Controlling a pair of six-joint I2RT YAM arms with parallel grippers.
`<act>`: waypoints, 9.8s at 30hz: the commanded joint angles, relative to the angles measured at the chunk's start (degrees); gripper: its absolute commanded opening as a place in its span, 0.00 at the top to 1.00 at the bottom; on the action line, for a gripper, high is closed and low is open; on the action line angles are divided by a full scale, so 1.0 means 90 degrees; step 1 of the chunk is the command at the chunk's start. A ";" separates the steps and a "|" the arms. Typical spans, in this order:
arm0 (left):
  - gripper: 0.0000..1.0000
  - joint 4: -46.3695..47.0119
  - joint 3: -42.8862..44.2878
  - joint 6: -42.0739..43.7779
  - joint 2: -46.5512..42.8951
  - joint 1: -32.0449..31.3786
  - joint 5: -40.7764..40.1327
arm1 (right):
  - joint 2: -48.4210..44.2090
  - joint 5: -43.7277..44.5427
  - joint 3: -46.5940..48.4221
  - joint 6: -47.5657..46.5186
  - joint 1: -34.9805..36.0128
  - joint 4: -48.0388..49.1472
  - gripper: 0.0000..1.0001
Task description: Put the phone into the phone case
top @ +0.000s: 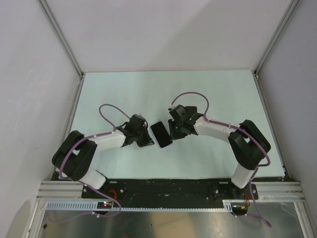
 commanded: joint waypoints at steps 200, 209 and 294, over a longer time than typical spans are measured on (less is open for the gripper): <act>1.00 -0.1026 0.2675 0.1423 0.2054 0.0469 0.0436 | 0.1418 0.1315 0.1264 0.0992 -0.0256 -0.0247 0.95; 1.00 -0.1046 0.2726 0.1438 0.2098 0.0471 0.0447 | 0.1695 0.1245 0.1109 0.1049 -0.0066 -0.0263 0.97; 1.00 -0.0604 0.0033 -0.0087 -0.0487 -0.1362 -0.0900 | 0.1909 0.1222 0.1902 0.0328 -0.0468 -0.0252 0.79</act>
